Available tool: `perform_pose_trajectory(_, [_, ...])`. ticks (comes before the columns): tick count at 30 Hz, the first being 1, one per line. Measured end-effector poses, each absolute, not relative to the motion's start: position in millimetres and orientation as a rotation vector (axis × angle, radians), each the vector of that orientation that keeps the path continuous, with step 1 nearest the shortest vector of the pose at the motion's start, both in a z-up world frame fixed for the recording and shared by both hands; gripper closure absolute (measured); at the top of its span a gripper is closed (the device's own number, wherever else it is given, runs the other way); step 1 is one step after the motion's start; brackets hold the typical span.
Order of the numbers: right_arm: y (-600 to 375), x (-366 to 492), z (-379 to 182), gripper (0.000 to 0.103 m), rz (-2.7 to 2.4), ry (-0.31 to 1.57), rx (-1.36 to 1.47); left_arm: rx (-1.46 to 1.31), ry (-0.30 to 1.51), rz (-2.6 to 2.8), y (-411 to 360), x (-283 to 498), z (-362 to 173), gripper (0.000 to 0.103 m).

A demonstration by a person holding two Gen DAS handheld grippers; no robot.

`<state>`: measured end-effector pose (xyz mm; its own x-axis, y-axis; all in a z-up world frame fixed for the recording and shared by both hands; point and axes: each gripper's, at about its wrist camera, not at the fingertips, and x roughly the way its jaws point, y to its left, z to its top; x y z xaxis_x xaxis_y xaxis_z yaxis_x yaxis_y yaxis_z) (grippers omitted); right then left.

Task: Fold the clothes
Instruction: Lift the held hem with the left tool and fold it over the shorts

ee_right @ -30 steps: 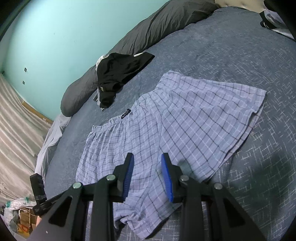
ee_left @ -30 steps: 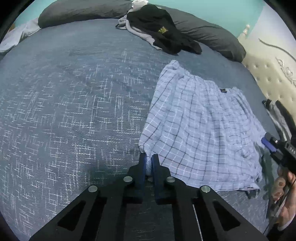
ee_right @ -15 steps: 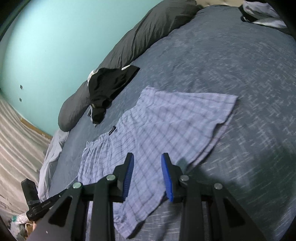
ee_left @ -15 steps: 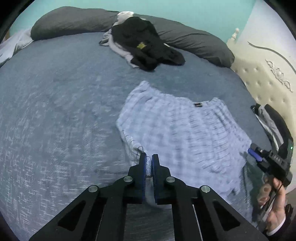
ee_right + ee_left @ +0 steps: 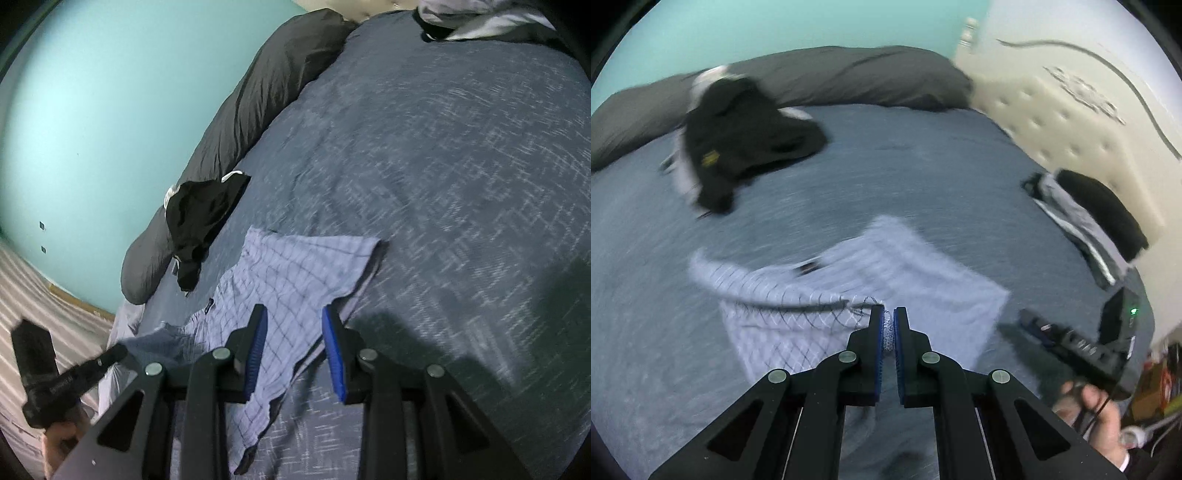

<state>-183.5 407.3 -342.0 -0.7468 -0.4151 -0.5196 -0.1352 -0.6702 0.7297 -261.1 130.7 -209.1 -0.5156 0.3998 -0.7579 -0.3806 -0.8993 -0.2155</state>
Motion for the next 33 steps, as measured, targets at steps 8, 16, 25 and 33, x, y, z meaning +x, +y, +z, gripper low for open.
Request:
perform_pose_trajectory(8, [435.6, -181.0, -347.1, 0.073, -2.522, -1.271, 1.025, -1.314, 0.041, 2.217, 243.3, -297.8, -254.2, 0.098])
perform_pose_trajectory(16, [428.0, -192.8, -352.3, 0.073, -2.497, -1.26, 1.049, -1.36, 0.043, 2.187, 242.7, -307.7, -271.0, 0.089])
perform_pose_trajectory(25, [408.4, -207.4, -351.5, 0.063, -2.464, -1.183, 1.083, -1.338, -0.008, 2.285, 169.0, -301.0, -256.8, 0.054])
perform_pose_trajectory(33, [397.1, -221.6, -349.5, 0.059, -2.498, -1.12, 1.105, -1.406, 0.032, 2.383, 101.8, -290.6, -280.4, 0.054])
